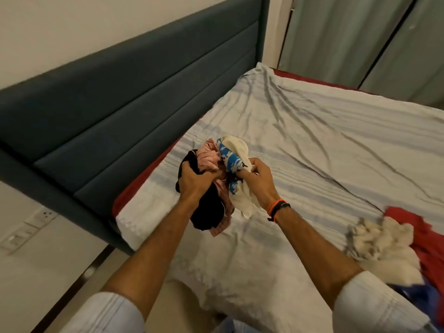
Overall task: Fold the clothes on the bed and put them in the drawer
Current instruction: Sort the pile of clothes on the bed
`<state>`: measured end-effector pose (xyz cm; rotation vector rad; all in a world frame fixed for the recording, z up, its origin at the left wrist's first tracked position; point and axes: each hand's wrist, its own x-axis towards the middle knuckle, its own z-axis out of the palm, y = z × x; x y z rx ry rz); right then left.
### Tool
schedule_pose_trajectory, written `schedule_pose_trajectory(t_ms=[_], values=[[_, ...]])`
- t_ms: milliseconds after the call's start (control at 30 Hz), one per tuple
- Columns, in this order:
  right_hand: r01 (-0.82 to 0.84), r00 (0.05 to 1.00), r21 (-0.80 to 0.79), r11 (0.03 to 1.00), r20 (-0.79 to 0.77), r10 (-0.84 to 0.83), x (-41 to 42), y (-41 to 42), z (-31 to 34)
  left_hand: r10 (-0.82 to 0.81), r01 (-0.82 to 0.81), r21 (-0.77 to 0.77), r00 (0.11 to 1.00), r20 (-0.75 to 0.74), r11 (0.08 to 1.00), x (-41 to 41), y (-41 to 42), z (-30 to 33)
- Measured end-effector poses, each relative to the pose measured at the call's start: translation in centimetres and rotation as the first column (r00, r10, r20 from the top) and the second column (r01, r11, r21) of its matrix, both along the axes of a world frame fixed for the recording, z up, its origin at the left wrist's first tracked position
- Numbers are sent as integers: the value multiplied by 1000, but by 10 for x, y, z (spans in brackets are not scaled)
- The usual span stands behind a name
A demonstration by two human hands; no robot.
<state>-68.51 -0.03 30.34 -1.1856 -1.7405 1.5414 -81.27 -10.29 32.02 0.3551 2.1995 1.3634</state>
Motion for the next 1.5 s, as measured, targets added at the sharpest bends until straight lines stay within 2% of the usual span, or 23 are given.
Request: schedule_pose_trajectory(t_ms=[33, 100, 133, 200, 333, 433, 633, 767, 933, 1000, 1067, 1134, 1167, 1234, 1334, 1500], values=[[59, 998, 32, 998, 3, -59, 42, -12, 6, -58, 58, 37, 998, 6, 998, 40, -8, 7], [79, 997, 36, 996, 7, -80, 56, -15, 9, -78, 79, 55, 997, -17, 995, 53, -9, 8], [151, 989, 44, 988, -6, -151, 101, -22, 12, -145, 146, 74, 989, -12, 987, 94, -12, 15], [173, 985, 52, 984, -3, -173, 120, -26, 16, -156, 157, 73, 987, -23, 985, 110, -11, 13], [342, 940, 63, 938, -16, -342, 254, -42, 29, -310, 309, 75, 951, 9, 948, 232, -7, 24], [397, 918, 49, 917, -51, -394, 323, -41, 35, -369, 369, 82, 929, -7, 926, 296, 10, 25], [441, 896, 50, 896, -87, -436, 439, -10, 29, -401, 404, 52, 914, -53, 913, 411, 51, 22], [401, 910, 31, 915, -126, -395, 505, 21, 23, -368, 371, 28, 926, -86, 928, 479, 77, 19], [314, 934, -28, 949, -171, -315, 556, 50, 13, -314, 327, 91, 941, -128, 941, 528, 98, 17], [182, 976, -63, 981, -112, -188, 575, 60, 0, -382, 386, -3, 912, -151, 922, 534, 103, 8], [33, 993, -108, 994, 119, -20, 599, 67, -17, -510, 481, -225, 855, -96, 847, 536, 107, -7], [-117, 902, -112, 987, 403, 152, 623, 68, -34, -604, 545, -435, 797, 4, 716, 537, 103, -25], [-167, 850, -89, 982, 492, 190, 633, 67, -43, -626, 559, -491, 779, 37, 668, 538, 100, -34], [-158, 833, -76, 984, 525, 174, 653, 63, -58, -636, 576, -510, 768, 71, 639, 548, 94, -48], [-55, 855, -116, 992, 507, 106, 671, 60, -70, -634, 605, -471, 764, 118, 642, 562, 91, -59], [42, 884, -59, 997, 467, -10, 682, 65, -75, -643, 624, -437, 756, 125, 648, 579, 103, -70]])
